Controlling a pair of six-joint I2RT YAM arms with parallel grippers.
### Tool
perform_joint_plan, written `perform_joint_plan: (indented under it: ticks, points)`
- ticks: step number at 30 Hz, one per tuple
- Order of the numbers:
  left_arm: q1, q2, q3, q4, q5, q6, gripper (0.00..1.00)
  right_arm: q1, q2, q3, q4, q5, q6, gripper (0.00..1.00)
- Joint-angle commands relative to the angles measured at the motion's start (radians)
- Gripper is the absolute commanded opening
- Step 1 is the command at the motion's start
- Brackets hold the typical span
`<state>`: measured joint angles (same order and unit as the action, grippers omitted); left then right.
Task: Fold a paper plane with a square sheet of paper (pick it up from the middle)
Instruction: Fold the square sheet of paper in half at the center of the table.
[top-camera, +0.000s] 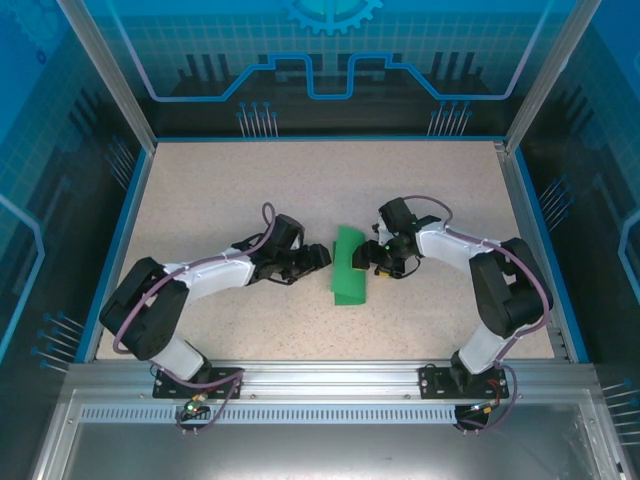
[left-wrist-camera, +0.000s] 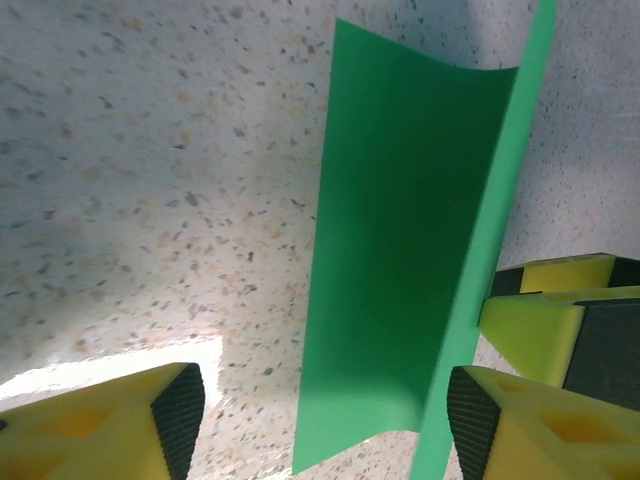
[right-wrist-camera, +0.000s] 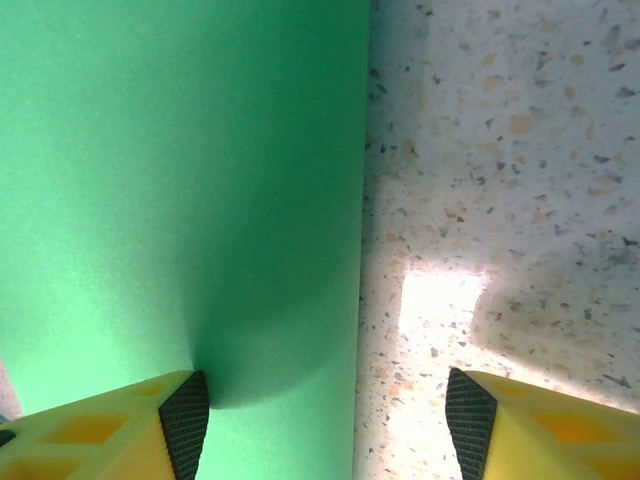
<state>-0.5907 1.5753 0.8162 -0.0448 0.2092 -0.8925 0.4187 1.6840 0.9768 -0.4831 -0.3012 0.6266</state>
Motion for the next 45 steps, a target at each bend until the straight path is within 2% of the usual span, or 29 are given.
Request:
perform_joint_plan:
  ticks: [1, 8, 16, 27, 35, 45]
  points:
    - [-0.020, 0.042, 0.055, 0.048, 0.054, -0.021, 0.67, -0.017, 0.024, 0.026, -0.044, 0.002, -0.029, 0.67]
    - [-0.043, 0.116, 0.106, 0.060, 0.076, -0.029, 0.63, -0.016, 0.054, 0.052, -0.083, 0.004, -0.063, 0.67]
    - [-0.050, 0.139, 0.121, 0.037, 0.045, -0.033, 0.56, -0.015, 0.086, 0.082, -0.118, 0.020, -0.077, 0.67]
    - [-0.053, 0.086, 0.097, -0.004, -0.050, -0.043, 0.56, 0.006, 0.121, 0.107, -0.172, 0.080, -0.100, 0.68]
    - [-0.054, 0.057, 0.072, -0.009, -0.088, -0.060, 0.57, 0.010, 0.137, 0.106, -0.134, 0.037, -0.073, 0.69]
    - [-0.054, 0.048, 0.070, -0.020, -0.100, -0.060, 0.57, 0.028, 0.168, 0.139, -0.176, 0.081, -0.077, 0.72]
